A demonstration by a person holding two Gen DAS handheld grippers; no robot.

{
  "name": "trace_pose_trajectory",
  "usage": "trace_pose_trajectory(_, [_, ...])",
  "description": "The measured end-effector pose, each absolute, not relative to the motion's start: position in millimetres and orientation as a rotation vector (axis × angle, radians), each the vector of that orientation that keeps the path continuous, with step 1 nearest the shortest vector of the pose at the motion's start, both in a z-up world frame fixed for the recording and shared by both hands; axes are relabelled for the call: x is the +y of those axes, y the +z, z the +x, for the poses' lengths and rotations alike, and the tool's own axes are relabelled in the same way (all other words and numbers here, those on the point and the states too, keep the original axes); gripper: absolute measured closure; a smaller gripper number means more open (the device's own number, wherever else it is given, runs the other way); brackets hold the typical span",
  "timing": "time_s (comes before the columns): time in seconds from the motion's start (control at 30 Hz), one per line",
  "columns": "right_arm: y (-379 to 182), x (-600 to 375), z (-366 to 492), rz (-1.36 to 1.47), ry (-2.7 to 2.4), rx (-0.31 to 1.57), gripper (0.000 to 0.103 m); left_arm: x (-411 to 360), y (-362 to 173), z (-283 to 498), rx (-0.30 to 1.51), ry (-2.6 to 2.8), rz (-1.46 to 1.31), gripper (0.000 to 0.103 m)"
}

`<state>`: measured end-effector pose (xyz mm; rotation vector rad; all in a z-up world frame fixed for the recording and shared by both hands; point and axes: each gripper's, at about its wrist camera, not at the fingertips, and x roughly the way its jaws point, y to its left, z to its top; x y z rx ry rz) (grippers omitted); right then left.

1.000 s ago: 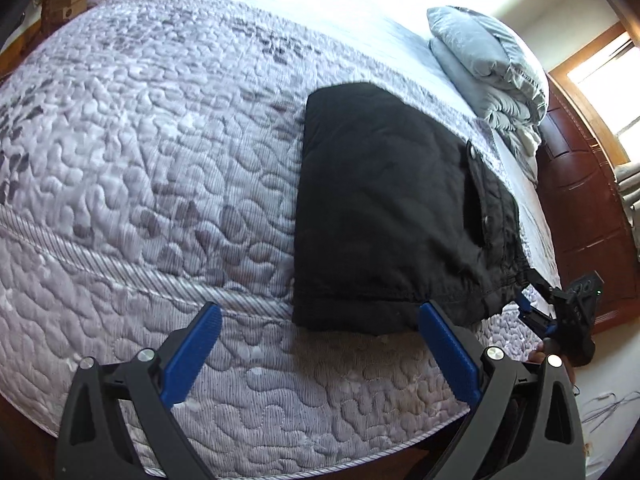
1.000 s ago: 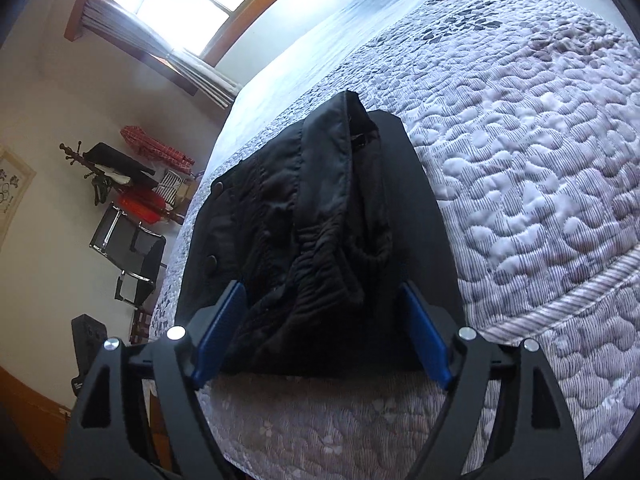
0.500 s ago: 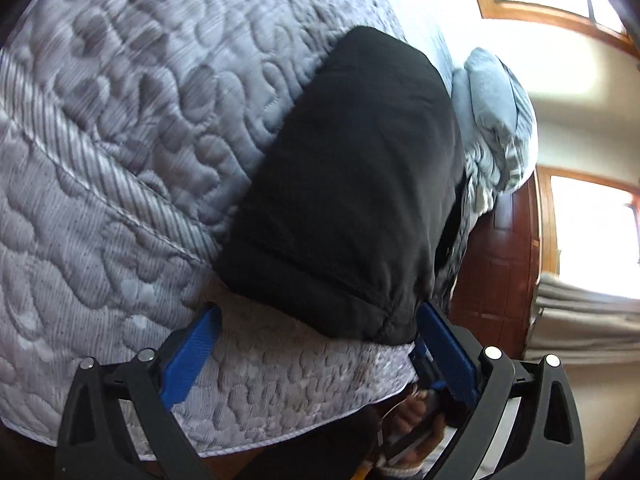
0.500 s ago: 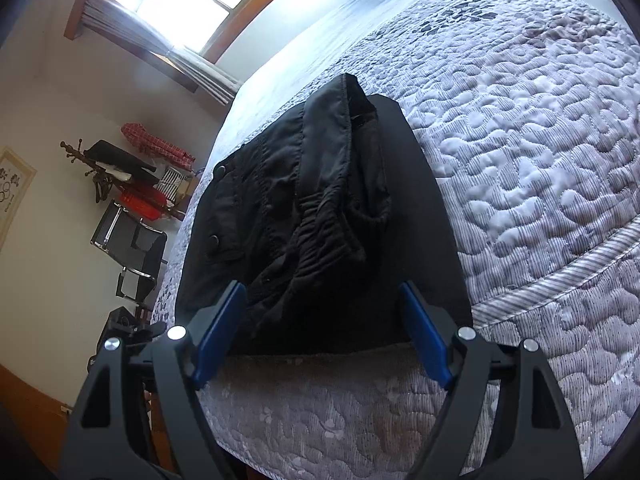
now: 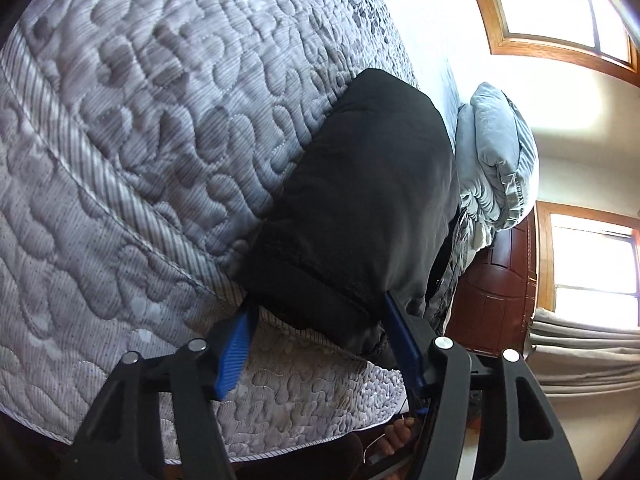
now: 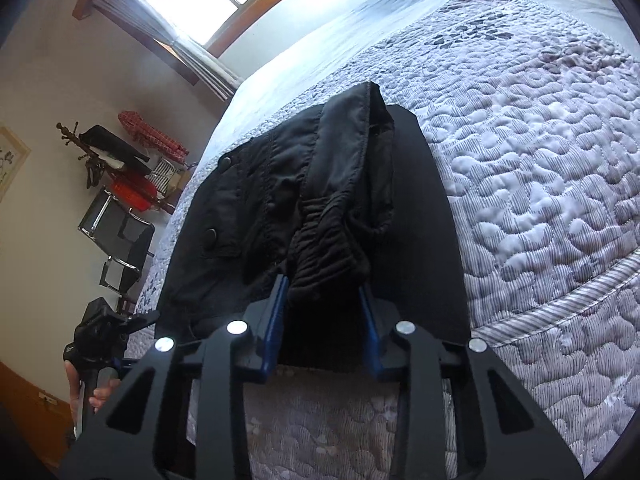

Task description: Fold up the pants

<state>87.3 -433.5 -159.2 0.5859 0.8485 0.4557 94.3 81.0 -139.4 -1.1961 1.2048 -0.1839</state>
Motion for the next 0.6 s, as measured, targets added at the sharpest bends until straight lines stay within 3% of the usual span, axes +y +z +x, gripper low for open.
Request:
trace_pose_trajectory(0.3, [-178, -441, 92, 0.613, 0.417, 0.913, 0.073, 68, -145, 94, 1.216, -0.199, -1.128, 0.04])
trace_pose_trajectory(0.43, [-174, -442, 90, 0.595, 0.422, 0.903, 0.064, 80, -134, 88, 1.206, -0.176, -1.079, 0.041])
trace_pose_trajectory(0.5, [-168, -444, 87, 0.581, 0.418, 0.89, 0.062, 87, -117, 87, 1.161, -0.135, -1.006, 0.037])
trace_pose_trajectory(0.57, [-163, -448, 85, 0.583, 0.413, 0.877, 0.054, 92, -103, 88, 1.142, -0.098, -0.929, 0.02])
trace_pose_trajectory(0.6, [-161, -451, 84, 0.59, 0.41, 0.871, 0.053, 94, -94, 89, 1.131, -0.069, -0.869, 0.019])
